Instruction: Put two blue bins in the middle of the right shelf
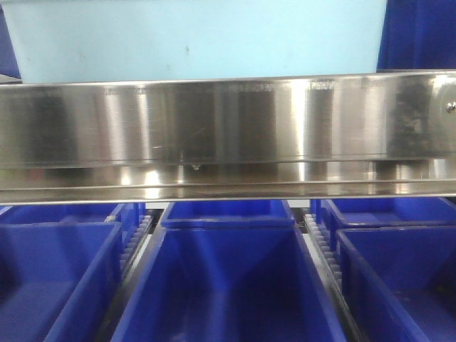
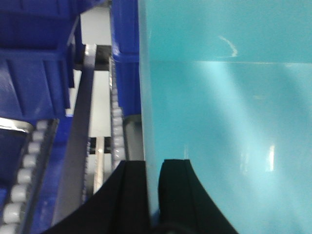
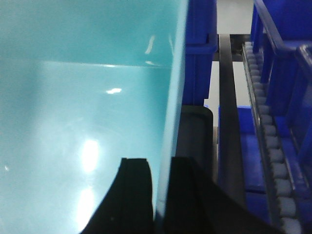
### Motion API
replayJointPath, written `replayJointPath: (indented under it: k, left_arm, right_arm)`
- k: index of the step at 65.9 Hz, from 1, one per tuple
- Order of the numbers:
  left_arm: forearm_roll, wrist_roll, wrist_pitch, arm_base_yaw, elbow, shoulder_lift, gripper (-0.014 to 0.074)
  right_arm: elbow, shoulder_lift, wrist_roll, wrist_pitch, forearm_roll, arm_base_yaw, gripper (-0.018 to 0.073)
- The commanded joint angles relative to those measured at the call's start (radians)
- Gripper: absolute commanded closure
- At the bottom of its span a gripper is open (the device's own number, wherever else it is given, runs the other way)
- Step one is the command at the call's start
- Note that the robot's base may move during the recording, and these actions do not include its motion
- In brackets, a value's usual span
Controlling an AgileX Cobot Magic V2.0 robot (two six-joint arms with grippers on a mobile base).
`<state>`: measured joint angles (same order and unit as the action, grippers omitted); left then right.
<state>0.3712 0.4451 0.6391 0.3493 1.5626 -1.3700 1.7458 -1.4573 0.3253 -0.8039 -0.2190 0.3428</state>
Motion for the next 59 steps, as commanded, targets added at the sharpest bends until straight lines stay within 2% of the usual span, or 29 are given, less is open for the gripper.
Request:
replayJointPath:
  k: [1,14,20,28,40,59]
  left_arm:
    - [0.049,-0.039,-0.022,-0.002,0.008,0.016,0.0707]
    - [-0.029,-0.056,0.064,-0.002,0.008,0.016,0.0707]
    - [-0.071,-0.05,0.155,-0.002,0.006,0.016,0.0707]
    - [-0.084,-0.016,0.157,-0.002,-0.001,0.016,0.0707]
    - [-0.079,-0.016,0.042,-0.002,-0.048,0.016,0.0707]
    - [-0.081,-0.016,-0.014,-0.002,-0.124,0.016,0.0707]
  right_arm:
    - [0.01,0.012,-0.084,0.014,-0.034,0.006,0.0721]
    - [0.01,0.002,-0.073,-0.023,-0.034,0.044,0.0721]
    - [0.003,-0.011,0.099,-0.072,-0.109,0.06,0.0721]
    - [-0.042,-0.015,0.267,-0.051,-0.275,0.093,0.0721]
    - [-0.097,-0.015,0.269,0.046,-0.282,0.099,0.0721]
    - [-0.102,-0.021,0.269,0.063,-0.292,0.099,0.0721]
